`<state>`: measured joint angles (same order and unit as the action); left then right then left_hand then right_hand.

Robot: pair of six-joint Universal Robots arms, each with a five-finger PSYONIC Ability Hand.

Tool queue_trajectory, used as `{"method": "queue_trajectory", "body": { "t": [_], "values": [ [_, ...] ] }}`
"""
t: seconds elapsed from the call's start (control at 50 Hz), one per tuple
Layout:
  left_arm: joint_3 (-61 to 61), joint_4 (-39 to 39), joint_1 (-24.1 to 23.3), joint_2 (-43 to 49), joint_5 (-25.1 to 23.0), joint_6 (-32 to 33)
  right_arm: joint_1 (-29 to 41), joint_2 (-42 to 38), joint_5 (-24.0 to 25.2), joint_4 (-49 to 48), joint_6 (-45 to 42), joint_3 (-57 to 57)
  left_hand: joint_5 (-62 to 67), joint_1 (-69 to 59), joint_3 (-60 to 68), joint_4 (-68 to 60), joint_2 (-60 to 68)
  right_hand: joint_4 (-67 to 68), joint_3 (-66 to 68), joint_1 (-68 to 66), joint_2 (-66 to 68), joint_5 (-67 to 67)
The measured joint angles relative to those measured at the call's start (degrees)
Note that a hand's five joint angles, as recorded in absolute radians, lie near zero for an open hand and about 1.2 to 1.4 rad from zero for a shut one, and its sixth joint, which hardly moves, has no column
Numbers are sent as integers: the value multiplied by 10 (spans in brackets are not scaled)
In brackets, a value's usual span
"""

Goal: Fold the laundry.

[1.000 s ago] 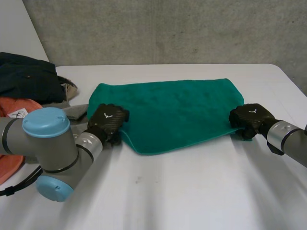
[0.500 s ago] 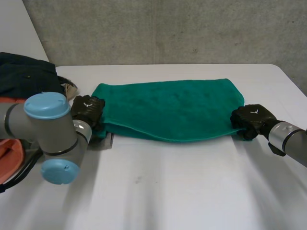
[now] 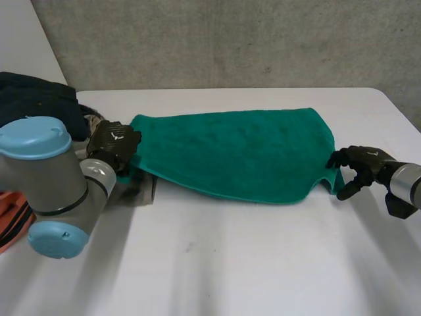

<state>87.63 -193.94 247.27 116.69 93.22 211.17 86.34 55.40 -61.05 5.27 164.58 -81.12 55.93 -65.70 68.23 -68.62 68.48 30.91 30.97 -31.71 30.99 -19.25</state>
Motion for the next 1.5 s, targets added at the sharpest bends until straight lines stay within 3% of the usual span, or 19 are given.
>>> {"method": "queue_trajectory", "body": {
  "t": [0.28, 0.46, 0.52, 0.58, 0.66, 0.74, 0.84, 0.92, 1.02, 1.14, 1.24, 1.36, 1.5],
  "values": [
    [-30, 28, 1, 10, 1, -11, 12, -17, -13, -35, 95, -9, 0, 0, 0, 0, 0, 0, -4, 0, 0, 4],
    [-30, 40, 4, 2, 2, -38, 77, -71, -95, -105, 145, 32, 0, 0, 1, 0, 0, 11, 12, -7, 11, -24],
    [-30, 46, 7, -2, 2, -47, 92, -84, -117, -119, 138, 44, 0, 0, 1, 0, 1, 112, 113, -113, 121, -130],
    [-28, 54, 9, -9, 2, -55, 101, -90, -141, -136, 121, 54, 0, 0, 1, 0, 1, 316, 315, -304, 322, -332],
    [-21, 71, 13, -22, 1, -62, 98, -77, -154, -152, 96, 55, 0, 0, 1, 0, 1, 375, 370, -327, 366, -375],
    [-4, 105, 19, -45, -6, -66, 80, -39, -144, -159, 44, 43, 0, 0, 1, 0, 1, 376, 371, -327, 366, -375],
    [33, 167, 27, -82, -33, -58, 41, 19, -97, -115, -80, 16, 0, 0, 1, 0, 1, 376, 371, -327, 366, -375],
    [71, 231, 31, -117, -62, -32, -3, 73, -58, 15, -254, -14, 0, 0, 1, 0, 1, 376, 371, -328, 366, -389],
    [117, 315, 24, -148, -87, 22, -48, 119, -45, 200, -448, -50, 6, 0, 1, 0, 1, 377, 372, -330, 366, -391],
    [134, 361, 2, -148, -89, 78, -57, 133, -49, 287, -555, -74, 6, 0, 1, -1, 1, 377, 372, -330, 366, -391],
    [96, 330, -10, -113, -66, 99, -31, 105, -70, 247, -535, -46, 6, 0, 1, -2, 2, 377, 372, -330, 366, -391],
    [-8, 239, -14, -45, -32, 102, 17, 52, -93, 144, -430, 31, 6, 0, 1, -2, 2, 377, 372, -330, 366, -391],
    [-131, 136, -11, 38, -40, 97, 65, -7, -83, -15, -323, 102, 6, 0, 1, -2, 2, 377, 372, -330, 366, -392]
  ]
}}
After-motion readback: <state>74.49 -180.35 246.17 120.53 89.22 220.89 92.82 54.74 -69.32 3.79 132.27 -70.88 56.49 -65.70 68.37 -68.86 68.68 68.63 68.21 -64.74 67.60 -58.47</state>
